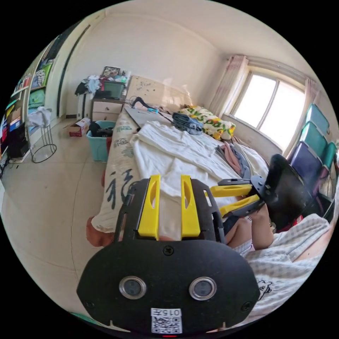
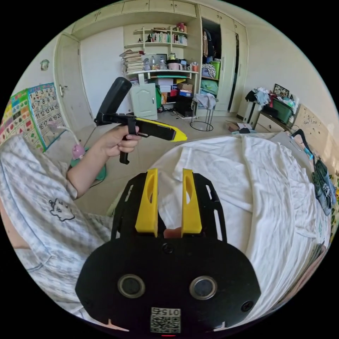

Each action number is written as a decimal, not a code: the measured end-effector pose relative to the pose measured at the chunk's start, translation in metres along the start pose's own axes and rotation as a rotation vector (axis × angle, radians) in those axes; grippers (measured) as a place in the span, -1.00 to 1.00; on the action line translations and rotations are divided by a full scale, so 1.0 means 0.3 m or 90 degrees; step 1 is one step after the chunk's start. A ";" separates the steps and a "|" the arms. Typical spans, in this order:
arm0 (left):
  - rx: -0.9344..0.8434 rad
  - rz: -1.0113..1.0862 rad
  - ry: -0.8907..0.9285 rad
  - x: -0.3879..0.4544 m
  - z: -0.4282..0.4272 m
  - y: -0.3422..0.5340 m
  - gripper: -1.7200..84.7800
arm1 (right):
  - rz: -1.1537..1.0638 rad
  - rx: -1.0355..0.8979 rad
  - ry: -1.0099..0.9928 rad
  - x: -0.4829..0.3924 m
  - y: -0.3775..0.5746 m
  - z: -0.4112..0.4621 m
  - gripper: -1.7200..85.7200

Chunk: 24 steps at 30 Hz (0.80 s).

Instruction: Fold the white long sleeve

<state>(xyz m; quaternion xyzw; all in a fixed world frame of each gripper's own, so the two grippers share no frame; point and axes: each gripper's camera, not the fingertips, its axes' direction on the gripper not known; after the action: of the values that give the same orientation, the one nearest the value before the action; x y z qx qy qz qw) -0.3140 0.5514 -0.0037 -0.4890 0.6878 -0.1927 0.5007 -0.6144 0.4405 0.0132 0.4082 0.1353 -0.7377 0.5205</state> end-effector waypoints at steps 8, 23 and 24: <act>-0.046 0.014 -0.009 -0.053 0.136 0.049 -0.91 | 0.055 0.002 0.107 -0.005 0.224 0.160 -0.96; 0.025 -0.008 0.026 -0.075 0.143 0.128 -0.81 | 0.124 0.063 0.075 0.174 0.473 0.294 -0.71; 0.032 -0.007 0.028 -0.072 0.139 0.129 -0.80 | 0.124 0.069 0.074 0.189 0.467 0.318 -0.71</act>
<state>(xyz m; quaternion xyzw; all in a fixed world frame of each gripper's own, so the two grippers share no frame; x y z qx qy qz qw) -0.2956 0.5968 -0.0399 -0.4755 0.6909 -0.2230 0.4968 -0.5424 0.2844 0.0628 0.4887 0.0851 -0.6652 0.5581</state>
